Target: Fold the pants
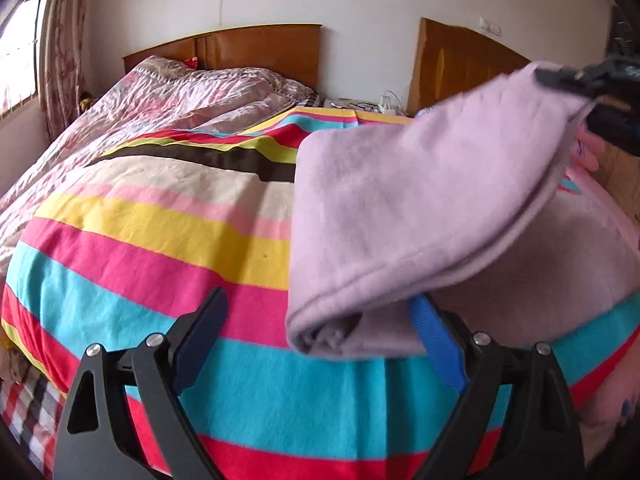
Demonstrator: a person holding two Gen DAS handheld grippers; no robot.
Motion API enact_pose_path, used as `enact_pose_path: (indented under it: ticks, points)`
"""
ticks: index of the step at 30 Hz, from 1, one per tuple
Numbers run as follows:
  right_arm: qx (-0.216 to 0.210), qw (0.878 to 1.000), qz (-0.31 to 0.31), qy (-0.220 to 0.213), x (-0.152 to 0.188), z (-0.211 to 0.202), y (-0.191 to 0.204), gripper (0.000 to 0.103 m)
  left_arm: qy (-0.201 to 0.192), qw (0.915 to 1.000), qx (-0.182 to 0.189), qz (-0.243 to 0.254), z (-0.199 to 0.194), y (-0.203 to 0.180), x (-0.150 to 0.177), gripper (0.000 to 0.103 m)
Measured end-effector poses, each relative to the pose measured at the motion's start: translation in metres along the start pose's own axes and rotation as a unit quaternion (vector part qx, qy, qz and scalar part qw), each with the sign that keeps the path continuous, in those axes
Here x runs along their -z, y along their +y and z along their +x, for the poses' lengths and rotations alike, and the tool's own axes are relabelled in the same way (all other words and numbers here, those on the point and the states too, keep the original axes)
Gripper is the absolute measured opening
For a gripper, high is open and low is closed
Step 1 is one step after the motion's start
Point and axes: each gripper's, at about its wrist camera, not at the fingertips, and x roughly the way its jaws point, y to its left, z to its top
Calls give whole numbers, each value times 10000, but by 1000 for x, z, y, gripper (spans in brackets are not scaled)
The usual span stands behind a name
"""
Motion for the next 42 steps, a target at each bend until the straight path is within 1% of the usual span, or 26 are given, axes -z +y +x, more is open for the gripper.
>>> enact_pose_path:
  ticks: [1, 2, 4, 6, 8, 9, 10, 11, 13, 16, 20, 24, 25, 26, 27, 29, 30, 31, 32, 33, 34, 36, 37, 39, 40, 42]
  points:
    - [72, 9999, -18, -112, 0, -14, -6, 14, -6, 9999, -71, -96, 2, 3, -4, 91]
    - [167, 9997, -5, -181, 2, -23, -12, 14, -17, 9996, -248, -161, 5, 5, -7, 91]
    - [433, 9985, 317, -81, 19, -35, -42, 14, 45, 9984, -539, -147, 10, 10, -7, 93]
    - [666, 9937, 862, 276, 53, -33, -80, 14, 149, 9983, -553, -53, 15, 13, -1, 96]
    - [968, 9843, 1249, 782, 97, -18, -109, 14, 240, 9981, -568, 40, 19, 13, 5, 97]
    - [1033, 9780, 1470, 1060, 120, -7, -123, 14, 275, 9980, -560, 30, 20, 13, 7, 97]
    - [973, 9748, 1690, 1087, 137, -1, -132, 14, 306, 9982, -522, -14, 22, 14, 7, 98]
    - [870, 9764, 1761, 897, 141, -3, -135, 14, 325, 9981, -517, -53, 23, 15, 7, 98]
    - [808, 9766, 1790, 875, 137, -5, -138, 14, 351, 9978, -567, -26, 25, 15, 5, 100]
    - [842, 9790, 1610, 920, 138, -8, -135, 14, 384, 9973, -620, 51, 26, 16, 4, 100]
    - [744, 9784, 1720, 878, 138, -8, -135, 14, 400, 9970, -656, -81, 28, 18, 5, 102]
    - [796, 9783, 1680, 917, 140, -9, -130, 15, 434, 9965, -701, -107, 27, 17, 4, 102]
    - [850, 9781, 1647, 947, 142, -8, -132, 16, 464, 9964, -713, -66, 26, 16, 4, 102]
    - [909, 9784, 1586, 965, 142, -9, -132, 22, 498, 9962, -717, 22, 24, 14, 3, 101]
    - [958, 9796, 1459, 994, 140, -13, -130, 25, 536, 9957, -728, 220, 20, 10, 3, 101]
    - [1094, 9808, 1314, 943, 137, -24, -129, 49, 602, 9922, -804, 736, 9, 1, 3, 101]
    - [1263, 9813, 1198, 824, 133, -34, -129, 55, 620, 9893, -875, 993, 2, -2, 2, 101]
    - [1412, 9818, 1051, 712, 129, -42, -127, 58, 611, 9854, -993, 1237, -7, -5, 0, 101]
    - [1502, 9823, 909, 661, 126, -46, -124, 58, 530, 9838, -1062, 1347, -17, -5, -5, 101]
    - [1591, 9827, 718, 618, 121, -49, -120, 58, 336, 9857, -1020, 1297, -31, -5, -15, 101]
    - [1669, 9830, 501, 579, 116, -48, -114, 58, 155, 9890, -901, 1162, -40, -4, -27, 101]
    - [1682, 9840, 139, 568, 109, -40, -101, 58, -270, 9949, -504, 834, -53, -8, -55, 101]
    - [1704, 9834, -112, 608, 106, -32, -91, 58, -489, 9960, -187, 723, -53, -17, -72, 101]
    - [1692, 9816, -587, 671, 104, -16, -71, 58, -611, 9955, 77, 721, -40, -38, -95, 101]
    - [1654, 9808, -744, 714, 104, -6, -62, 58, -606, 9946, 197, 813, -26, -54, -107, 101]
    - [1691, 9752, -1066, 947, 103, 13, -52, 60, -410, 9929, 401, 1045, 10, -80, -122, 102]
